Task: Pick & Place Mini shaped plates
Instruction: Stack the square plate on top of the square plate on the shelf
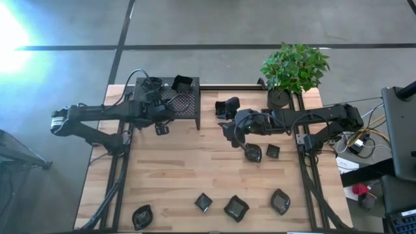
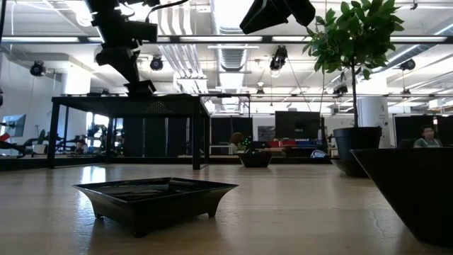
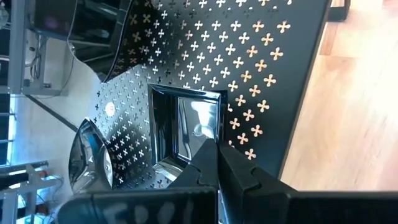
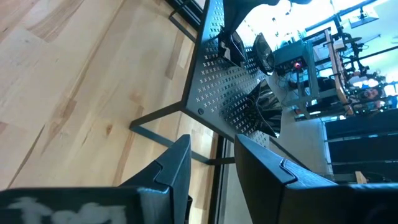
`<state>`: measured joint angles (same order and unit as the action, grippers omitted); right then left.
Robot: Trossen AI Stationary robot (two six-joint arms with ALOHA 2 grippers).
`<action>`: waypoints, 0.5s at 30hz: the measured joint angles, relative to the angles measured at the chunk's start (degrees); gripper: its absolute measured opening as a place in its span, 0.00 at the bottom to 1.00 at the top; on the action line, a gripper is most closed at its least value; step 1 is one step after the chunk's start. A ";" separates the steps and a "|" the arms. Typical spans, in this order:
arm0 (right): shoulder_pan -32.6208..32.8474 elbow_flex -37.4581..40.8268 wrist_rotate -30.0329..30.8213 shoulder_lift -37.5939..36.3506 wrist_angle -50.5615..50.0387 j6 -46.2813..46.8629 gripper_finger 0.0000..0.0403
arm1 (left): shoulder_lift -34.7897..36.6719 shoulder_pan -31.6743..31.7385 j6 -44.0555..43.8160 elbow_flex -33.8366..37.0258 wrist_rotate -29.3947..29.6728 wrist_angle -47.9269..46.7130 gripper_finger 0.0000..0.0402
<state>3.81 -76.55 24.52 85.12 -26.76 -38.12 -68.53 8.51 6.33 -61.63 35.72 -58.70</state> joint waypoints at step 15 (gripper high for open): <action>0.02 0.00 0.01 0.00 0.00 0.23 0.29 | -0.02 0.00 1.10 0.00 0.81 -0.02 0.13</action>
<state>3.84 -76.55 24.52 85.12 -26.76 -37.89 -68.55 8.51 7.42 -61.63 36.53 -58.72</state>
